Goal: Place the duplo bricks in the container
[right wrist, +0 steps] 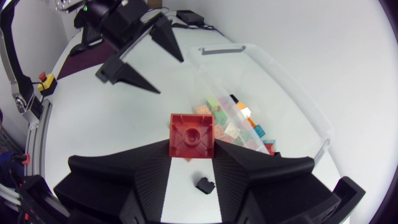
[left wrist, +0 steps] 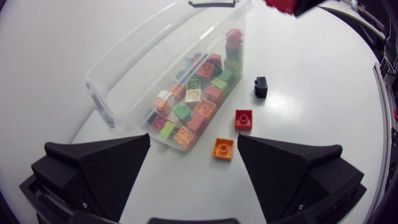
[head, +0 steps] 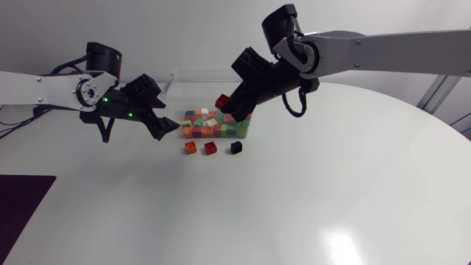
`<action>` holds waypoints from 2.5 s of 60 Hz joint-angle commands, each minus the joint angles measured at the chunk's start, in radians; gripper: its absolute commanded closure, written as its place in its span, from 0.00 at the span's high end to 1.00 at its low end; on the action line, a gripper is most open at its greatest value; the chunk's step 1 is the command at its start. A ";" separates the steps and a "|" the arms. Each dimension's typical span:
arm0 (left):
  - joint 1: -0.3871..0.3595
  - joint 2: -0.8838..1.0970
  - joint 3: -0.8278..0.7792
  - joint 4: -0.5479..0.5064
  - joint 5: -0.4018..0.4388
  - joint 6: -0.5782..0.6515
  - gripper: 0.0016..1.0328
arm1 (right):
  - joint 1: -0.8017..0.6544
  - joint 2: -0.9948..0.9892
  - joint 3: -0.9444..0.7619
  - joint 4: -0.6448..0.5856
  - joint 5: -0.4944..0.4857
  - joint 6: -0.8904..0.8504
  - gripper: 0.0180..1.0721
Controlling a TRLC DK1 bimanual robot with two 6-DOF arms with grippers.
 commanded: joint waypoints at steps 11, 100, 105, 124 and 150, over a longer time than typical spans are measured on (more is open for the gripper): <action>0.023 0.196 -0.018 0.064 0.067 0.112 0.95 | -0.031 0.004 0.082 0.078 -0.004 0.120 0.27; -0.041 0.252 -0.069 0.215 0.194 0.077 0.26 | -0.081 -0.029 -0.063 0.209 0.169 0.282 0.93; -0.041 0.183 -0.085 0.175 0.194 0.078 0.26 | -0.075 -0.053 -0.134 0.220 0.172 0.292 0.92; -0.040 -0.100 -0.078 0.074 0.217 0.005 0.26 | -0.035 0.004 -0.286 0.314 0.210 0.293 0.92; -0.035 -0.126 0.025 0.221 0.225 -0.225 0.26 | -0.026 0.195 -0.266 0.384 0.247 0.293 0.90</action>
